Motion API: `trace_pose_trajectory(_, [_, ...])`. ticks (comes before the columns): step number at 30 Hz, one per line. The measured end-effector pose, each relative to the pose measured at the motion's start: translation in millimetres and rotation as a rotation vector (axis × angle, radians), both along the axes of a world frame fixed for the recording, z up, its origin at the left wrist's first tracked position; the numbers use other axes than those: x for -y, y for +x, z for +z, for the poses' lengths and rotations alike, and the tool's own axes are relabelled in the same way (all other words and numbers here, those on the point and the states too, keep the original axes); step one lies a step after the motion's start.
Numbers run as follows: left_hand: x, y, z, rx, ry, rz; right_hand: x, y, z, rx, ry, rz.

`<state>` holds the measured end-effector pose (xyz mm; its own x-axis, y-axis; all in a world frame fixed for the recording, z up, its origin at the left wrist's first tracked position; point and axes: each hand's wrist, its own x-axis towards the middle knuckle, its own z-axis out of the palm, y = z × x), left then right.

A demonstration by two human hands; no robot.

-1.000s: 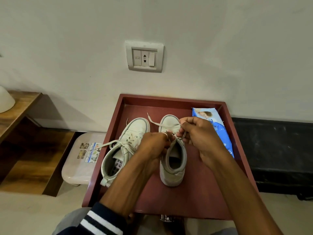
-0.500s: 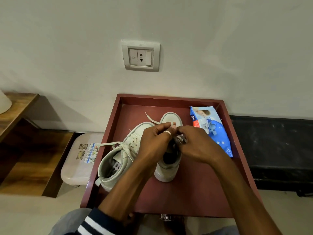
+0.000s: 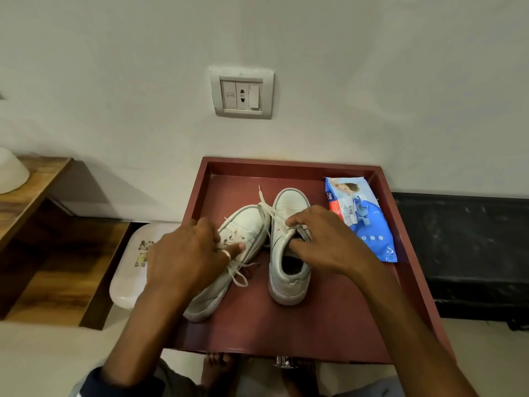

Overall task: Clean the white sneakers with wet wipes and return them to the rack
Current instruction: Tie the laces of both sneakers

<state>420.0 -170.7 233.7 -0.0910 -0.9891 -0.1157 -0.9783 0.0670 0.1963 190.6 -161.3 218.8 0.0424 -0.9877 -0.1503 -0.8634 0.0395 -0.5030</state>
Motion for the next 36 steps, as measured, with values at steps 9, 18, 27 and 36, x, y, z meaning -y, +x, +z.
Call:
trace_pose_trajectory(9, [-24.3,-8.1,1.7,0.240,-0.039,0.017,16.9,49.6,0.1,-0.065,-0.186,-0.085])
trace_pose_trajectory(18, [-7.0,0.3,-17.2,-0.058,-0.126,0.047,17.3,39.6,41.2,1.123,-0.088,-0.245])
trace_pose_trajectory(27, [-4.4,0.1,-23.7,0.055,-0.124,0.082,10.1,31.8,68.5,1.159,-0.276,-0.102])
trace_pose_trajectory(36, [-8.8,-4.3,-8.9,0.262,-0.201,0.100,9.2,34.2,63.9,1.059,-0.287,-0.043])
